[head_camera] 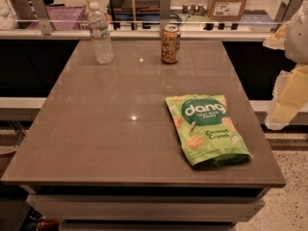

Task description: Pick water bottle

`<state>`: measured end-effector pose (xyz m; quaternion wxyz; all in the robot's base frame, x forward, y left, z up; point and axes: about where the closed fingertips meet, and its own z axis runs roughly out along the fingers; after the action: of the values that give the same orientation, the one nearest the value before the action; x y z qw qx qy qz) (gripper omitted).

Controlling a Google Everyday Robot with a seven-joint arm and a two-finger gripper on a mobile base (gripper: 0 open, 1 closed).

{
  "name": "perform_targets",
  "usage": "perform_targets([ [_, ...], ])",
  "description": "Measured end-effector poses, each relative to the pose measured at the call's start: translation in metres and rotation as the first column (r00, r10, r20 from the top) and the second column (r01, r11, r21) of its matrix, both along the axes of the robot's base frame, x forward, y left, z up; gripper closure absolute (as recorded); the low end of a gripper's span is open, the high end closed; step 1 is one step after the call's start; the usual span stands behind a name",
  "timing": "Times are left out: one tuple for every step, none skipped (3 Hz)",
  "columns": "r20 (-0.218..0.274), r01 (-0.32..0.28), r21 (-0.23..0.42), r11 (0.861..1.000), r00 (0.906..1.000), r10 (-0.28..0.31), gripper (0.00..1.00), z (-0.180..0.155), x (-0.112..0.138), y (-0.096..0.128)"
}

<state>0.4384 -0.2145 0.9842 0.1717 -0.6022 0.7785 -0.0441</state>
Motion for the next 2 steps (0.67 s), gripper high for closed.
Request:
perform_targets([
  [0.004,0.002,0.000,1.000,1.0000,-0.002,0.00,0.002,0.000,0.000],
  [0.037,0.026,-0.003,1.000,0.9990,-0.026,0.00,0.014,0.004,0.007],
])
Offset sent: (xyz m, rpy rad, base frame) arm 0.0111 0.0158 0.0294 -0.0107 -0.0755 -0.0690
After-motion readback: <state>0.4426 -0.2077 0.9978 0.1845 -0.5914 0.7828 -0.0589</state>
